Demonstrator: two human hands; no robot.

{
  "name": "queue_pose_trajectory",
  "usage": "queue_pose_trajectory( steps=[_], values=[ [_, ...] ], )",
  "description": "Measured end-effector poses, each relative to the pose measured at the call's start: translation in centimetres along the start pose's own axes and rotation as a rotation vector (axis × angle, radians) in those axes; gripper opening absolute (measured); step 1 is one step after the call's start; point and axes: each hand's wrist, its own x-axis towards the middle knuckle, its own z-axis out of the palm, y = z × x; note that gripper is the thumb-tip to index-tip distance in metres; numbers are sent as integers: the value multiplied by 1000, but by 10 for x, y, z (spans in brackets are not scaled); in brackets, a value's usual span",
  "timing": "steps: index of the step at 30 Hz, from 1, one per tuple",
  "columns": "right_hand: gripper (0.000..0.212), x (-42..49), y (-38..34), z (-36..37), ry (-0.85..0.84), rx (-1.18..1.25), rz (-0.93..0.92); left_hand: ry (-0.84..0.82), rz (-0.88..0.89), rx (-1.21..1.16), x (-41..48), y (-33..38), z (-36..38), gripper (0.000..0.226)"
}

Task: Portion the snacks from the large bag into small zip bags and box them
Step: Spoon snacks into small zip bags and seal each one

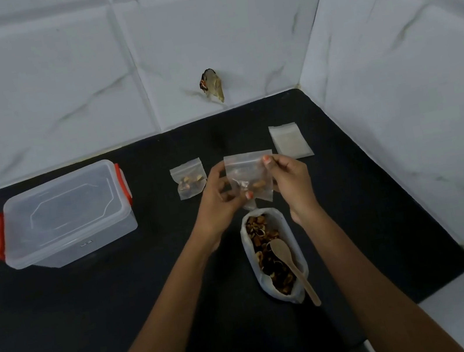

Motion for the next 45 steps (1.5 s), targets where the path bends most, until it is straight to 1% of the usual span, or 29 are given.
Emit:
queue_pose_trajectory(
  steps=[3, 7, 9, 11, 13, 14, 17, 18, 19, 21, 24, 28, 30, 33, 35, 37, 38, 40, 42, 45],
  values=[
    [12, 20, 9, 1, 9, -58, 4, -2, 1, 106, 17, -2, -6, 58],
    [18, 49, 26, 4, 15, -205, -70, -36, -35, 247, 43, -7, -13, 68],
    [16, 64, 34, 8, 24, -281, -84, -7, -66, 276, 58, -13, -14, 75],
    [18, 80, 40, 13, 45, -300, -54, 60, -84, 276, 71, -20, -14, 76],
    [28, 96, 44, 17, 69, -268, 4, 130, -77, 278, 84, -27, -14, 65],
    [28, 104, 46, 19, 73, -286, 10, 152, -72, 294, 89, -31, -14, 57],
    [12, 124, 53, 22, 34, -438, -18, 169, -64, 383, 105, -42, -14, 35],
    [11, 130, 56, 22, 16, -468, -13, 180, -70, 399, 111, -46, -14, 32],
    [15, 135, 58, 23, -5, -489, -2, 194, -76, 409, 117, -50, -13, 33],
    [25, 143, 62, 25, -47, -531, 1, 224, -83, 459, 125, -57, -12, 41],
    [34, 152, 70, 26, -116, -636, -56, 258, -79, 607, 133, -65, -11, 58],
    [41, 156, 85, 25, -238, -797, -146, 239, -119, 853, 133, -71, -9, 64],
    [40, 156, 88, 24, -239, -828, -177, 226, -136, 942, 134, -70, -8, 65],
    [38, 158, 88, 23, -236, -840, -195, 196, -183, 966, 135, -65, -6, 71],
    [37, 158, 85, 23, -219, -809, -187, 183, -199, 970, 136, -61, -5, 77],
    [34, 158, 83, 21, -160, -737, -178, 189, -195, 969, 136, -57, -3, 79],
    [32, 158, 81, 19, -126, -705, -176, 203, -187, 964, 136, -56, -2, 78],
    [27, 156, 75, 12, -69, -665, -172, 247, -161, 935, 138, -54, 1, 67],
    [23, 155, 68, 0, -16, -630, -168, 285, -119, 873, 142, -53, 6, 51],
    [20, 158, 62, -23, 101, -596, -140, 275, -62, 745, 153, -50, 23, 28]
  ],
)
